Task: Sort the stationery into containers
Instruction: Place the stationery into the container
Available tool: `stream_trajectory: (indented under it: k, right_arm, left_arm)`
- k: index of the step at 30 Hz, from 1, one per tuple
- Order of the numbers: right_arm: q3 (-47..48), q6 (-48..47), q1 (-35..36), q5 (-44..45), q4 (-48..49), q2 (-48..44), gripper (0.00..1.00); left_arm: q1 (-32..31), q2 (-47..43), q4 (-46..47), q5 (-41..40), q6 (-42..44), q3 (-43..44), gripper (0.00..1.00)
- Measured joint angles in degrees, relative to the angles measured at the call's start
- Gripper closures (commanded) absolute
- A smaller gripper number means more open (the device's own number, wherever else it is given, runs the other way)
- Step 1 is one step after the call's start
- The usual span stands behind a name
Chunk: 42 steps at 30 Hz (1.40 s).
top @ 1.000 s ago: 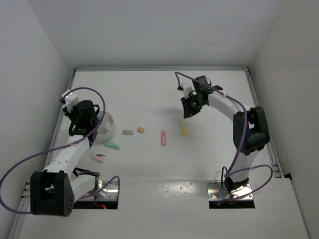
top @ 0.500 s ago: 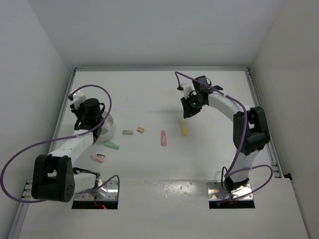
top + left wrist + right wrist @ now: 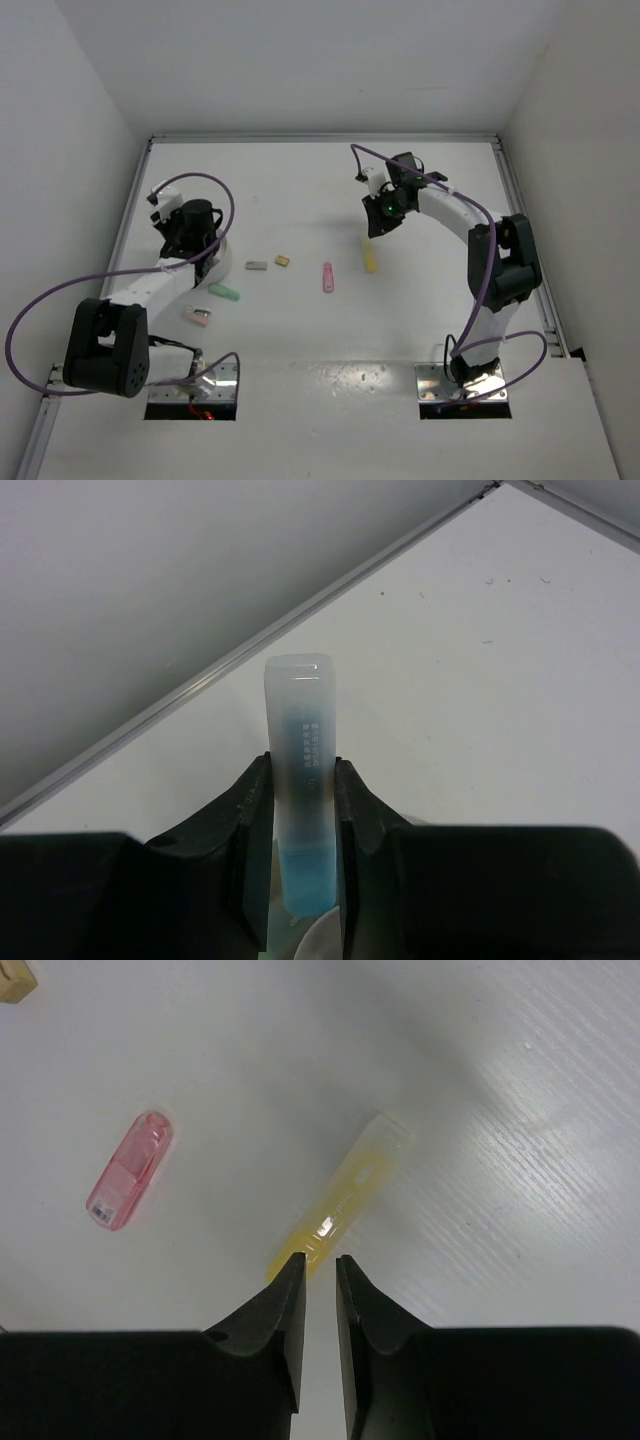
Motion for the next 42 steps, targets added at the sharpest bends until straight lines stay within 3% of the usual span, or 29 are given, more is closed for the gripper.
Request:
stream_trajectory:
  k: [18,19,21,24,27,31,35,42]
  right_arm:
    - [0.0,0.0,0.0,-0.02,0.04,0.0,0.76]
    - [0.0,0.0,0.0,-0.02,0.04,0.0,0.76]
    - [0.0,0.0,0.0,-0.02,0.04,0.0,0.75]
    - [0.0,0.0,0.0,-0.02,0.04,0.0,0.75]
    - [-0.02,0.0,0.0,-0.02,0.04,0.0,0.75]
    - [-0.02,0.0,0.0,-0.02,0.04,0.0,0.73]
    - [0.0,0.0,0.0,-0.02,0.0,0.0,0.73]
    - [-0.02,0.0,0.0,-0.09,-0.02,0.0,0.73]
  left_arm:
    - [-2.47,1.36,-8.98,-8.63,-11.91,2.23,1.0]
    - [-2.49,1.36,-9.27,-8.81,-12.31,2.25,0.99]
    - [-2.49,1.36,-9.92,-9.09,-13.42,2.34,0.87]
    - [-2.51,1.33,-10.91,-9.35,-15.06,2.45,0.85]
    - [-2.51,1.05,-11.91,-9.49,-16.5,2.49,0.74]
    - [-2.49,0.02,-13.7,-9.22,-17.27,2.38,0.69]
    - [-2.16,-1.49,-15.72,-8.17,-17.57,2.14,0.57]
    - [-1.68,-3.15,-17.79,-6.4,-17.75,1.79,0.48]
